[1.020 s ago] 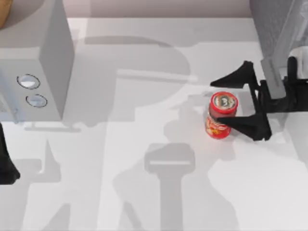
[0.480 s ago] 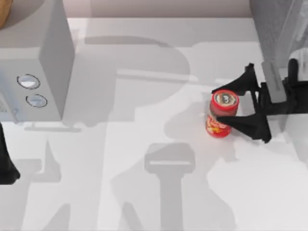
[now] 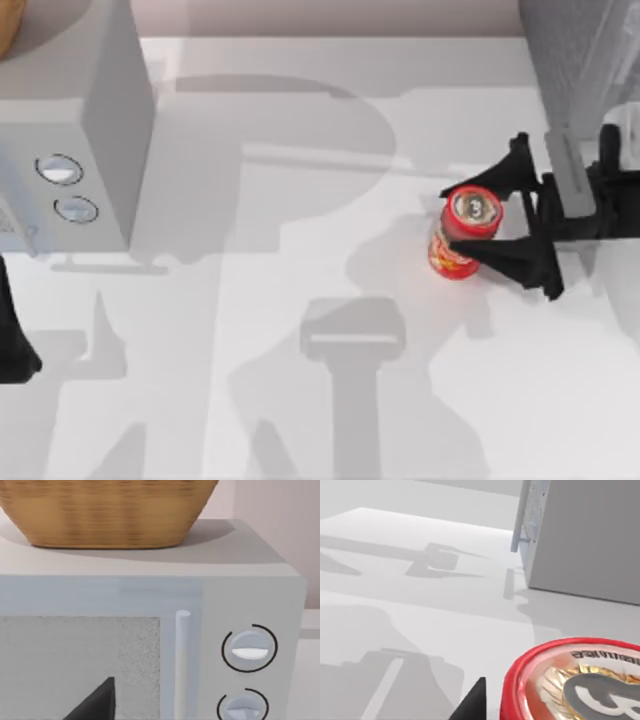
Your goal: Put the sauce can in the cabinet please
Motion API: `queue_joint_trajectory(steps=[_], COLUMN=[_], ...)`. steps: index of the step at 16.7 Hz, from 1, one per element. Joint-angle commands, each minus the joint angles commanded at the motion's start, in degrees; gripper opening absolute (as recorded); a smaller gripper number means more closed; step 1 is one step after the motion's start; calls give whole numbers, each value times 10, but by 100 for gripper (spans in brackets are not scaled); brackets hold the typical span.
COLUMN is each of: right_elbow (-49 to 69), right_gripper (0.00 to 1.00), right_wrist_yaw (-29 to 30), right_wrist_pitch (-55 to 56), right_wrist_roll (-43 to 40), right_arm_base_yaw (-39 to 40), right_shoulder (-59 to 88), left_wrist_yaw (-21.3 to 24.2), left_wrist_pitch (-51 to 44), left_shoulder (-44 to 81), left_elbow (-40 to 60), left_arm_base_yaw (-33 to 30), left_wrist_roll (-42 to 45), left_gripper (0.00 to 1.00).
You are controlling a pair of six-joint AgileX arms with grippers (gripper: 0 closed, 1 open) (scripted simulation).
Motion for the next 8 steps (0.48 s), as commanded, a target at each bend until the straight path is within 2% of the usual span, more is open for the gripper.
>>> queue_joint_trajectory(steps=[1,2,8], right_elbow=[0,30,47], right_gripper=[0,0,0], right_wrist_yaw=[0,79,74], right_wrist_pitch=[0,15,-24], right_wrist_roll=[0,17,42], right_arm_base_yaw=[0,-23,-24], right_shoulder=[0,-60,-107], left_wrist_yaw=[0,0,0], left_wrist_pitch=[0,0,0], left_shoulder=[0,0,0], left_elbow=[0,0,0], left_arm_base_yaw=[0,0,0], left_wrist_roll=[0,0,0], left_gripper=[100,100,100])
